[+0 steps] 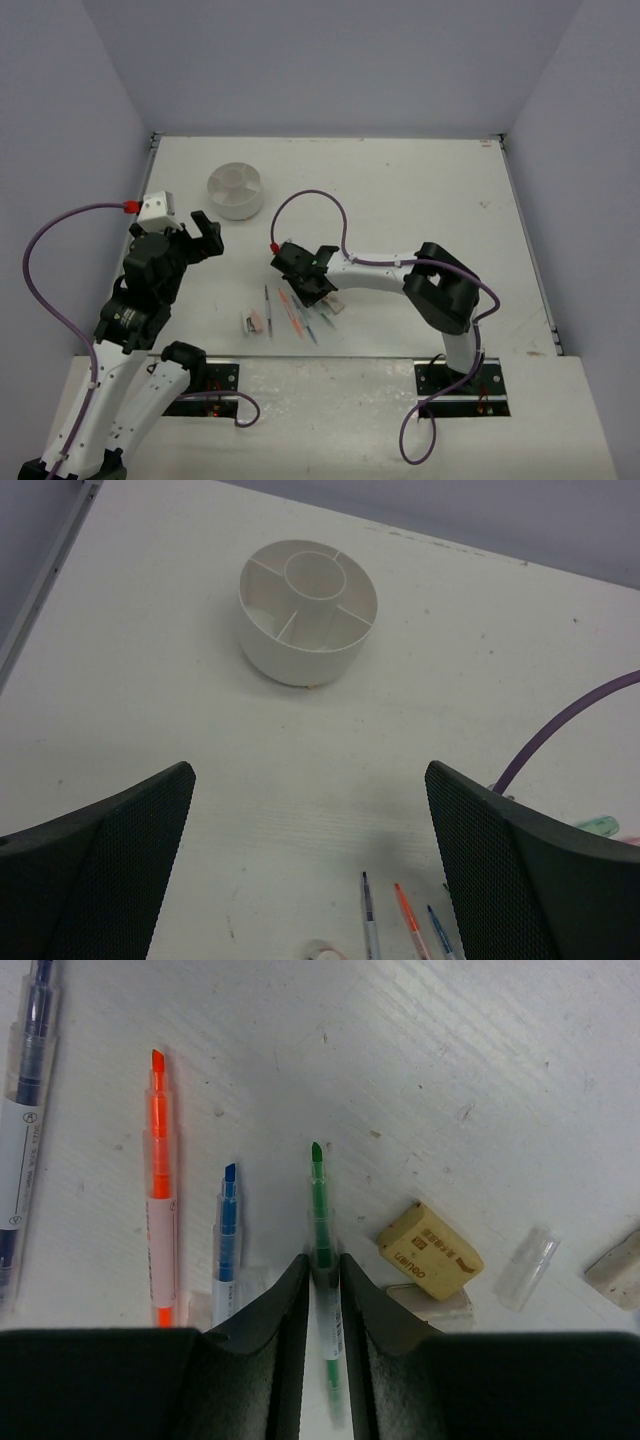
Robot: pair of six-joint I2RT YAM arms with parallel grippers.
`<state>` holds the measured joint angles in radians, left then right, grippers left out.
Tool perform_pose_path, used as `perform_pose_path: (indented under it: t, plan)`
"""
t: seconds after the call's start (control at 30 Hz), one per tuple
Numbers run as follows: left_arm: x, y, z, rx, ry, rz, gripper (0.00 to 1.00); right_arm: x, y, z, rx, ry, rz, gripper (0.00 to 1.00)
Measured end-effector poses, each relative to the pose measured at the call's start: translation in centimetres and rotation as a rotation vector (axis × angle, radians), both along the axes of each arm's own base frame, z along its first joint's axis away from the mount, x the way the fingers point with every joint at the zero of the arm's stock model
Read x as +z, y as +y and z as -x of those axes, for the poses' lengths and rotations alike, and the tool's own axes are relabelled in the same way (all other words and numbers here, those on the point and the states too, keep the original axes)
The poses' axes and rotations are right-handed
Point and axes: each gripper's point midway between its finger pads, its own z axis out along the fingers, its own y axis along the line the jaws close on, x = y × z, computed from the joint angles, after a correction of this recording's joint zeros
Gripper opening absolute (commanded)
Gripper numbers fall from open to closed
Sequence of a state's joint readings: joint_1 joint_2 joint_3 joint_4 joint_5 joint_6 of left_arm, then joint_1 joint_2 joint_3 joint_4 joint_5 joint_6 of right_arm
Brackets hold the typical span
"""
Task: Sort the stationery into containers
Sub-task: Pick up the pen from the center of the board, then pick up the pen cap from the center of the board.
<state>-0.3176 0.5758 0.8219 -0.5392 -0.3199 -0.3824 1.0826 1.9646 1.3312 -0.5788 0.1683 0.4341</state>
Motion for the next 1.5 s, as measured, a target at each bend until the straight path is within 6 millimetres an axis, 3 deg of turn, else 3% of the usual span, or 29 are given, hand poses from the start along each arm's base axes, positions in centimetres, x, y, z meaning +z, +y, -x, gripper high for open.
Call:
perform_pose_path:
  t: [0.17,0.47,0.7,0.77,0.83,1.0,1.13,1.2,1.3,1.43,1.5]
  plan:
    - [0.0,0.0,0.0,-0.001,0.0,0.0,1.0,-0.1,0.3,0.2,0.003,-0.002,0.001,0.19]
    - [0.1,0.0,0.0,0.001,-0.003,0.001,1.0,0.0,0.6,0.3,-0.006,-0.019,0.004,0.0]
    - [-0.3,0.4,-0.2,0.029,0.011,-0.002,1.0,0.8,-0.1,-0.2,-0.02,-0.052,0.024,0.0]
    - [-0.5,0.4,-0.4,0.044,0.02,0.011,1.0,2.2,-0.5,-0.4,-0.027,-0.075,0.02,0.0]
    - [-1.1,0.3,-0.7,0.055,0.044,0.028,1.0,4.8,-0.9,-0.7,-0.038,-0.12,-0.009,0.0]
    - [-4.3,-1.0,-1.9,0.056,0.176,0.065,1.0,14.5,-2.8,-1.7,-0.099,-0.276,-0.19,0.0]
    - [-7.6,-4.7,-2.6,0.003,0.307,0.121,1.0,18.8,-8.1,-2.7,-0.222,-0.355,-0.261,0.0]
    - [-8.9,-7.9,-2.1,-0.049,0.349,0.122,1.0,19.1,-11.4,-3.6,-0.307,-0.379,-0.247,0.0]
    - [-10.9,-13.3,-0.8,-0.151,0.411,0.095,0.99,18.1,-16.1,-4.3,-0.416,-0.384,-0.184,0.0]
    - [-13.2,-18.6,-1.5,-0.171,0.476,0.03,0.83,17.7,-20.4,-3.6,-0.498,-0.392,-0.131,0.0]
    - [-14.3,-21.0,-2.2,-0.175,0.489,0.008,0.67,18.6,-21.6,-3.3,-0.525,-0.416,-0.141,0.0]
